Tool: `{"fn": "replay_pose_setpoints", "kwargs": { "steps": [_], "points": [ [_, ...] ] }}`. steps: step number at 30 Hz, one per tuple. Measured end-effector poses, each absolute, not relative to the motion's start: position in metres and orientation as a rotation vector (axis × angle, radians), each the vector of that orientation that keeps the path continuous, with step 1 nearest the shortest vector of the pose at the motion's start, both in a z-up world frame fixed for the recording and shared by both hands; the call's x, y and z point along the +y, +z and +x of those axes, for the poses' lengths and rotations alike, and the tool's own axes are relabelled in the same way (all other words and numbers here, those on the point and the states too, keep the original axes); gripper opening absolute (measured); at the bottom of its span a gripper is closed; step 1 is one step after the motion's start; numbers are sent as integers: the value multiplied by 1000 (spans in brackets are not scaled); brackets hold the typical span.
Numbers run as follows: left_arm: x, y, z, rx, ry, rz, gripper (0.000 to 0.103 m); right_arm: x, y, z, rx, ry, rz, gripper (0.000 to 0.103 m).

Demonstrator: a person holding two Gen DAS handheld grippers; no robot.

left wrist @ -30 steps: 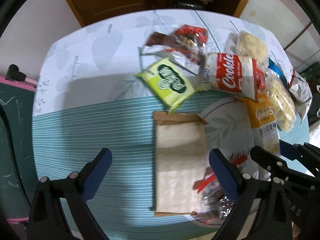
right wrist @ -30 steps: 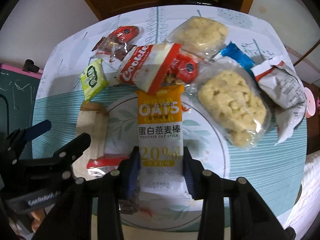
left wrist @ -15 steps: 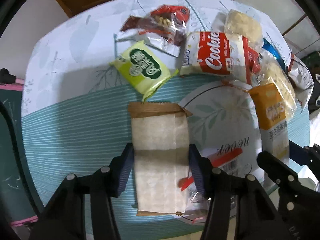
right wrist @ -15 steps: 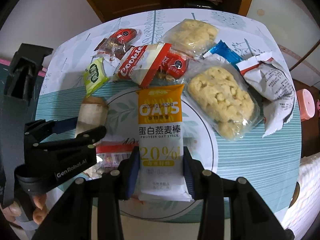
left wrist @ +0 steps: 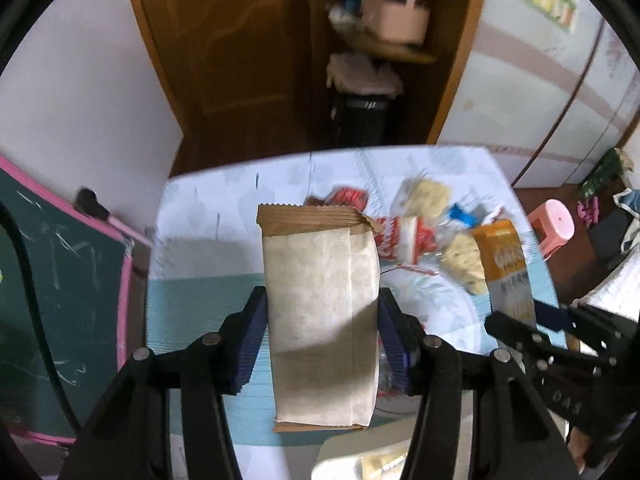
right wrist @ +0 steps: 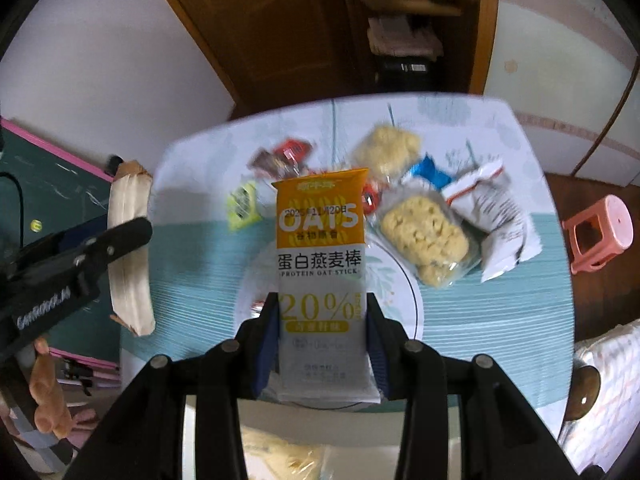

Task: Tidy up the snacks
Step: 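Carry the paper bar into the tray with the left tool while the right tool places the OATS stick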

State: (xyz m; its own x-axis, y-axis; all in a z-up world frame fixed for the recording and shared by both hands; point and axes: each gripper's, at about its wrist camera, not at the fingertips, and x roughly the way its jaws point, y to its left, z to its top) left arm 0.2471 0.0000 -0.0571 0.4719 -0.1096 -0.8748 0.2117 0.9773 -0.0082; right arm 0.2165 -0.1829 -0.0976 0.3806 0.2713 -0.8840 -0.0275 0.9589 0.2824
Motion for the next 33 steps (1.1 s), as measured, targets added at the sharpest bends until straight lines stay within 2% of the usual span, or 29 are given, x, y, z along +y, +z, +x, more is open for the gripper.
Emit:
{"fn": "replay_pose_setpoints", "kwargs": {
  "steps": [7,14,20,33],
  "points": [
    [-6,1,183,916,-255,108,52,-185,-33,174,1029,246,261,40],
    [1,21,127,838,-287,63,53,-202,4,110,898,239,280,40],
    [-2,8,86,810,-258,76,53,-213,-1,65,855,227,313,40],
    [-5,-59,40,960,-303,80,53,-212,-36,25,919,157,279,41]
  ]
}}
